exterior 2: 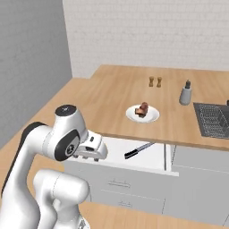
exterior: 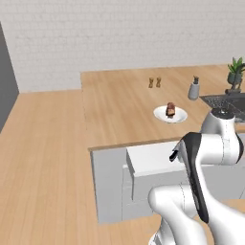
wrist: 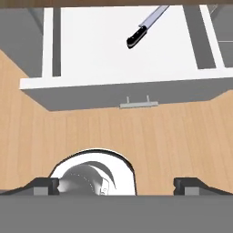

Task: Pick up the knife from the drawer and place it on the cutting board. Then place the meat from the plate to the cutting board.

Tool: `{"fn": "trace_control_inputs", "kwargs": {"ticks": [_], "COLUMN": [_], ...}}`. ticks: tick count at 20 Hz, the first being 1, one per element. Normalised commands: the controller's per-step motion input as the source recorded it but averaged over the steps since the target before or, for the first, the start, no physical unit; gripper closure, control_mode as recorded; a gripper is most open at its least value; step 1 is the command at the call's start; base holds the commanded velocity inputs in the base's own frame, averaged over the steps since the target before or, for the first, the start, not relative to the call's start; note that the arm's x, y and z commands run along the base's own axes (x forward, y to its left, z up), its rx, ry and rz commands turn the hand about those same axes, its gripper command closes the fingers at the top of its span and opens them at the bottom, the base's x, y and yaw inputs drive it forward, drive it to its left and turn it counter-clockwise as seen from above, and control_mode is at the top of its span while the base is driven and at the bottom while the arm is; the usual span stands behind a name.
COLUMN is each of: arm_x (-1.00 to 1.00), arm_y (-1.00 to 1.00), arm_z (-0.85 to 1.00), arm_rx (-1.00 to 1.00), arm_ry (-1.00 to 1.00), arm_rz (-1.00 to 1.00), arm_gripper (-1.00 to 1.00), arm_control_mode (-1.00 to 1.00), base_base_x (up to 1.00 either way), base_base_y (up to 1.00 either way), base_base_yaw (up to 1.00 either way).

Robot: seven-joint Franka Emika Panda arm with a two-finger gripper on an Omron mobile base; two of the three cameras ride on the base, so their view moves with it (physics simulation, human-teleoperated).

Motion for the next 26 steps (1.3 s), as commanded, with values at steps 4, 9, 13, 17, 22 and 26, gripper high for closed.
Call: {"fn": "trace_control_inputs", "kwargs": {"ticks": [4, 9, 13, 17, 22, 26], "arm_x": [0.0, 0.0, 0.0, 0.0, 0.0, 0.0], "arm_y": [0.0, 0.0, 0.0, 0.0, 0.0, 0.0], "arm_z": [0.0, 0.0, 0.0, 0.0, 0.0, 0.0], "arm_rx": [0.0, 0.0, 0.0, 0.0, 0.0, 0.0], "arm_ry": [0.0, 0.0, 0.0, 0.0, 0.0, 0.0], "arm_rz": [0.0, 0.0, 0.0, 0.0, 0.0, 0.0], "arm_gripper": [-1.0, -1.0, -1.0, -1.0, -1.0, -1.0], "arm_control_mode": [1.0, 1.0, 1.0, 1.0, 1.0, 1.0], "base_base_x": [-0.19, -0.1, -0.49, -0.45, 0.11, 0.43], "base_base_y": [-0.41, -0.49, -0.29, 0.0, 0.02, 0.02], "base_base_yaw": [-0.05, -0.05, 0.0, 0.0, 0.0, 0.0]}}
